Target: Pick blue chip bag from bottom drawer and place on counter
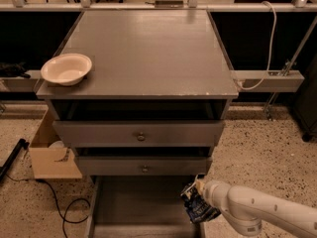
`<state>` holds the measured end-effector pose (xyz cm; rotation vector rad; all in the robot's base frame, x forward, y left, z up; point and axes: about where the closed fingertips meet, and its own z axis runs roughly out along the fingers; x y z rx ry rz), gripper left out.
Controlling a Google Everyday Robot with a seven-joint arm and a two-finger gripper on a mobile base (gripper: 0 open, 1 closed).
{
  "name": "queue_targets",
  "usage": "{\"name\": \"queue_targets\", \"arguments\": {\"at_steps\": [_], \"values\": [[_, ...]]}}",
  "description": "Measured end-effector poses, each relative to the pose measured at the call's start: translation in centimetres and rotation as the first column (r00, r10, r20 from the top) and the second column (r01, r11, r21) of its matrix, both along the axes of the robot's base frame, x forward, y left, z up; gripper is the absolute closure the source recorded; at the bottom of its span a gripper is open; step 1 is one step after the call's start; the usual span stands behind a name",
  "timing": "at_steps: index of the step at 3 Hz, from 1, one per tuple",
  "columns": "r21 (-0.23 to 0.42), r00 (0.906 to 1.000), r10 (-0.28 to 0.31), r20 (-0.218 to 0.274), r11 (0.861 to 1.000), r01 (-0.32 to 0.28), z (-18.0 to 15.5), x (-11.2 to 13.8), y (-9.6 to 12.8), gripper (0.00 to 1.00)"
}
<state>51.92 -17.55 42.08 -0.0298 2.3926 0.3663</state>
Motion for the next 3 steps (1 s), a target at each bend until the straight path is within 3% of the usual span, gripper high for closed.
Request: {"name": "queue_targets", "arguments": {"at_steps": [1,2,3], "values": [[0.052,0.9968,0.03,0.074,0.998,-0.034,4.2,0.6,-1.7,1.0],[0.052,0.9816,0.055,0.183,0.996,-0.066,9.8,1.4,-6.8,1.0],[0.049,0.9599,0.134,0.246,0.987,-0.15,13.6,1.3,-8.9,1.0]]}}
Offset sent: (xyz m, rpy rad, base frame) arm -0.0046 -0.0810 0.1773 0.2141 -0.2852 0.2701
